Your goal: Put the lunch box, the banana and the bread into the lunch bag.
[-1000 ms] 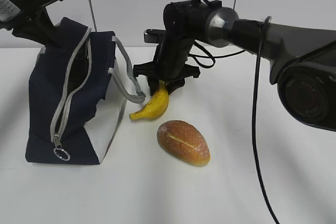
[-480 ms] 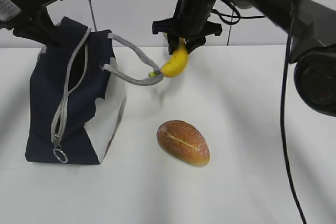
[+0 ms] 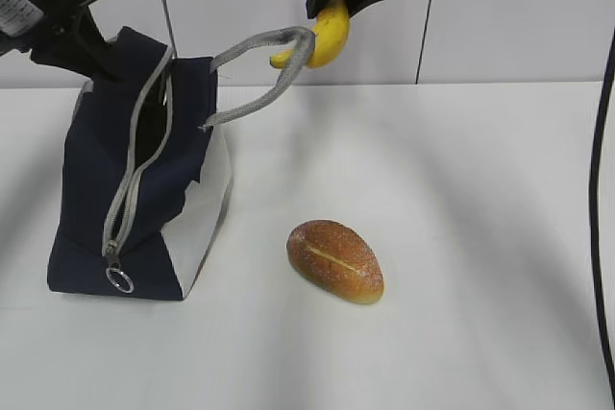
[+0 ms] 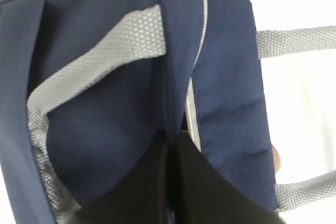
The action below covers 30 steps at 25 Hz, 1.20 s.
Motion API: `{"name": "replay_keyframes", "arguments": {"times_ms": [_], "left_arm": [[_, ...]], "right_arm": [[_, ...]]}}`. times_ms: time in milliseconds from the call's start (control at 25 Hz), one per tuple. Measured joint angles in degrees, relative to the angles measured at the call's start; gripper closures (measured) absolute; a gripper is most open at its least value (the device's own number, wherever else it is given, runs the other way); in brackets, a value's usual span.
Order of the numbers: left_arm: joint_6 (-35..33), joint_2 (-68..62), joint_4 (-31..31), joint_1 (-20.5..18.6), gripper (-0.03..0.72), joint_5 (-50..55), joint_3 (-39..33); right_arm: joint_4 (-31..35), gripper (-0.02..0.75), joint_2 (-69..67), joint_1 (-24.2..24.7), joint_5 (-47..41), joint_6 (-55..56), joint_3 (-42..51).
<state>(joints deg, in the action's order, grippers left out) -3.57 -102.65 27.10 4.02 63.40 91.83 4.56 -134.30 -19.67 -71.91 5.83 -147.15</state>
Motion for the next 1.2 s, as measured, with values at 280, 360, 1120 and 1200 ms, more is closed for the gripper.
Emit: {"name": "replay_keyframes", "arguments": {"times_ms": [280,360,1120,1200], "left_arm": [[0.0,0.0,0.0,0.0,0.69,0.5,0.0],[0.0,0.0,0.05,0.0,0.69,0.55,0.0],[0.0,0.0,1.81,0.0,0.69,0.61,0.0],[0.0,0.0,1.95,0.0,0.69,0.61,0.0]], "right_arm": [[-0.74,0.424,0.58,2.33,0.0,-1.97,12.04],[-1.11,0.424,0.58,2.48,0.0,-3.17,15.31],[-5.16,0.424,28.72,2.48,0.0,-9.35,32.56],[-3.71,0.424,30.67,2.48,0.0,-9.38,32.56]]}}
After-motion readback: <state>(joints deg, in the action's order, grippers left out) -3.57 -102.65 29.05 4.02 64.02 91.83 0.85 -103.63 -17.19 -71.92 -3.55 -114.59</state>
